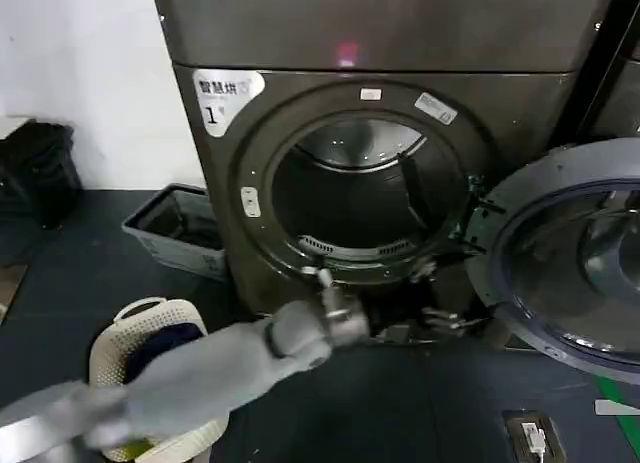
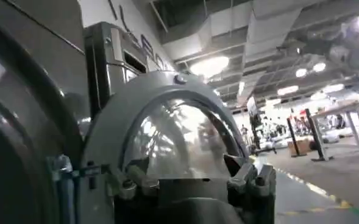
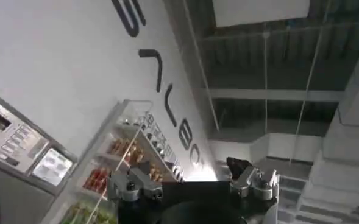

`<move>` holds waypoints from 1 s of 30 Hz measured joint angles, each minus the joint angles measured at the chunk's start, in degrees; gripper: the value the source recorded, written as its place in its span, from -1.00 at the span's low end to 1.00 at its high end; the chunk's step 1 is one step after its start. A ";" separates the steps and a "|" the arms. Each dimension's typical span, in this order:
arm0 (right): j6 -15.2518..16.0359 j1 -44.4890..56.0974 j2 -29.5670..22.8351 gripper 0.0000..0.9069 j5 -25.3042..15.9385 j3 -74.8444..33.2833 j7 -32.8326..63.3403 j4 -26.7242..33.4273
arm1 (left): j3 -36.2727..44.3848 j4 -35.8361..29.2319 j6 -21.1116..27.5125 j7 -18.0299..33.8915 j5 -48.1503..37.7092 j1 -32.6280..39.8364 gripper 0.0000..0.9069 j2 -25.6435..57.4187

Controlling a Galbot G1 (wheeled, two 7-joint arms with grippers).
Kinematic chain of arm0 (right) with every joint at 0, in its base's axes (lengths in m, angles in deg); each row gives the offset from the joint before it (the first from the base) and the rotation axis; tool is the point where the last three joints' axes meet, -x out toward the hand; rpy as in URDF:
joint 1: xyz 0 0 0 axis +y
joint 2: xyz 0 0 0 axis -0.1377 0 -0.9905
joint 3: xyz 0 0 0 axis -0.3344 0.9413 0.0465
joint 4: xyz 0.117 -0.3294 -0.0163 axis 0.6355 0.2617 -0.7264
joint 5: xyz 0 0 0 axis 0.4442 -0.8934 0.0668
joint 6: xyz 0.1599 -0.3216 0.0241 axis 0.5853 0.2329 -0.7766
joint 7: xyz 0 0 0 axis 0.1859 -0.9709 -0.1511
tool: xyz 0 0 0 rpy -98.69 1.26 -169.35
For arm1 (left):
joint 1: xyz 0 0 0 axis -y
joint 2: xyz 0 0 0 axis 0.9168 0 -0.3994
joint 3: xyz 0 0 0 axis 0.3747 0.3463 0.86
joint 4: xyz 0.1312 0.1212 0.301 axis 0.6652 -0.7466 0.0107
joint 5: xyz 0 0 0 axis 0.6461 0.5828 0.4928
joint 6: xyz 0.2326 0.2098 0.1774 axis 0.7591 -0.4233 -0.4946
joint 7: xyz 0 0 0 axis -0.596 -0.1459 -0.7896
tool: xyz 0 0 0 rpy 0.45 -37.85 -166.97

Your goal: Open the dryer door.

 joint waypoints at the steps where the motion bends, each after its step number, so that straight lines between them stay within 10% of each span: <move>1: -0.04 -0.16 -0.03 1.00 -0.07 0.01 -0.04 -0.14 | -0.24 -1.16 0.14 -0.44 0.00 -0.02 1.00 1.96; 30: -2.37 -5.06 0.48 1.00 -6.55 -3.73 -0.03 0.16 | -5.67 -15.00 12.14 -5.34 5.81 -5.31 1.00 44.69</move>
